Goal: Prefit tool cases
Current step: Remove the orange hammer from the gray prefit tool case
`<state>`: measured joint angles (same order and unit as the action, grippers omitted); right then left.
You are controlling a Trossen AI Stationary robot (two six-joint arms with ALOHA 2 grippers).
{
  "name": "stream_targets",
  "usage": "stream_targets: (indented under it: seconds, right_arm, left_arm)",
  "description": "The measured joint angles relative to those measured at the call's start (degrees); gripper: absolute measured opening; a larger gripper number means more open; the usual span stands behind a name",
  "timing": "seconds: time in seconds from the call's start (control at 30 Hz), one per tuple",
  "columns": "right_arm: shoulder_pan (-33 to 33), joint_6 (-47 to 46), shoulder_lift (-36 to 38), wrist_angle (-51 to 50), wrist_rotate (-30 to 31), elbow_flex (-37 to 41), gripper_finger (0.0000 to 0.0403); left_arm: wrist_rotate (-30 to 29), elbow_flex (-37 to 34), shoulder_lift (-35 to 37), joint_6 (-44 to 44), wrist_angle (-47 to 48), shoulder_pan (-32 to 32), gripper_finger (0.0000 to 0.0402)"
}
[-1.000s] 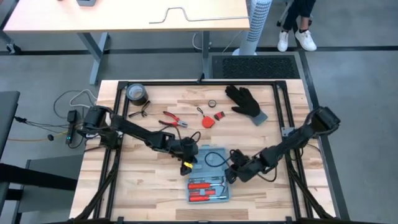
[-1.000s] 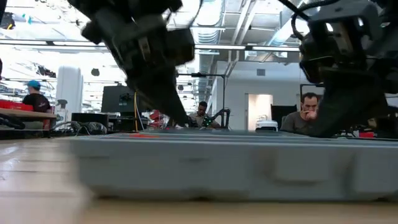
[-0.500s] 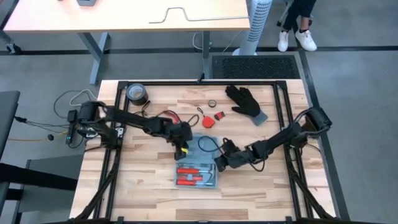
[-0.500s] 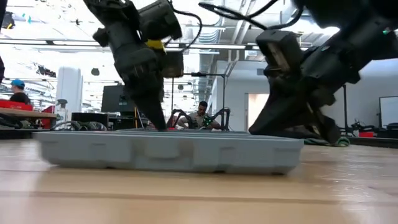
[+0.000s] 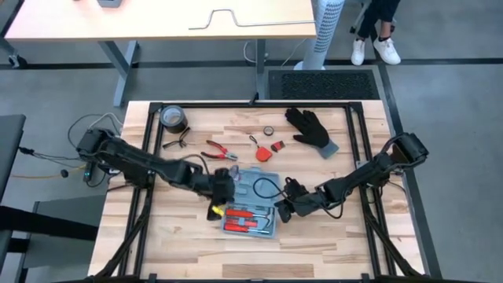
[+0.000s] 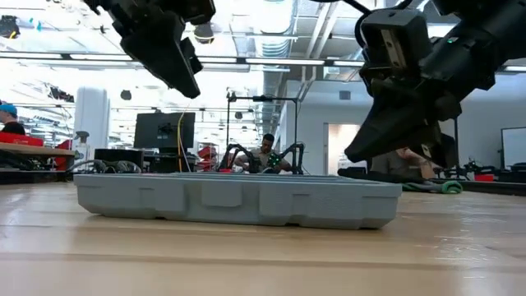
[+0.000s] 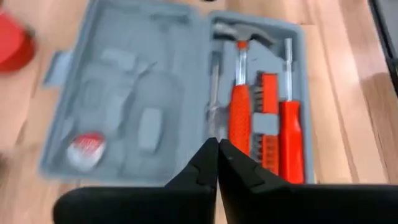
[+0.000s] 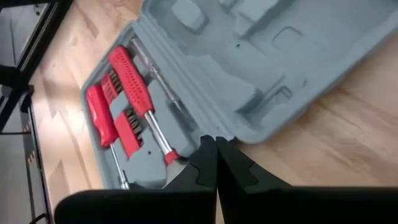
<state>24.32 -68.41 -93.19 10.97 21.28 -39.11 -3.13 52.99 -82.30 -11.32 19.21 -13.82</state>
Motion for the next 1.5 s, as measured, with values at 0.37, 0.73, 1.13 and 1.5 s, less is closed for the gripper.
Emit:
stream_targets:
  seconds: [0.37, 0.73, 1.13, 1.5]
  right_arm:
    - [0.3, -0.1, 0.0, 0.2, 0.0, 0.0, 0.0005]
    - [2.4, 5.5, -0.3, 3.7, -1.2, -3.7, 0.0003]
    - [1.0, 2.1, -13.5, 2.7, -13.4, -9.3, 0.0001]
    - [1.4, -0.6, -15.5, 3.5, -13.3, -9.5, 0.0001]
  left_arm:
    - [2.8, 0.0, -11.9, 3.1, -4.0, -3.3, 0.0143]
    - [2.3, 0.0, -14.5, -1.9, -6.2, -3.3, 0.0195]
    - [3.6, 0.1, -14.4, -2.9, -6.6, -3.2, 0.0189]
    - [1.3, 3.7, -14.3, 4.4, 1.3, -5.3, 0.0189]
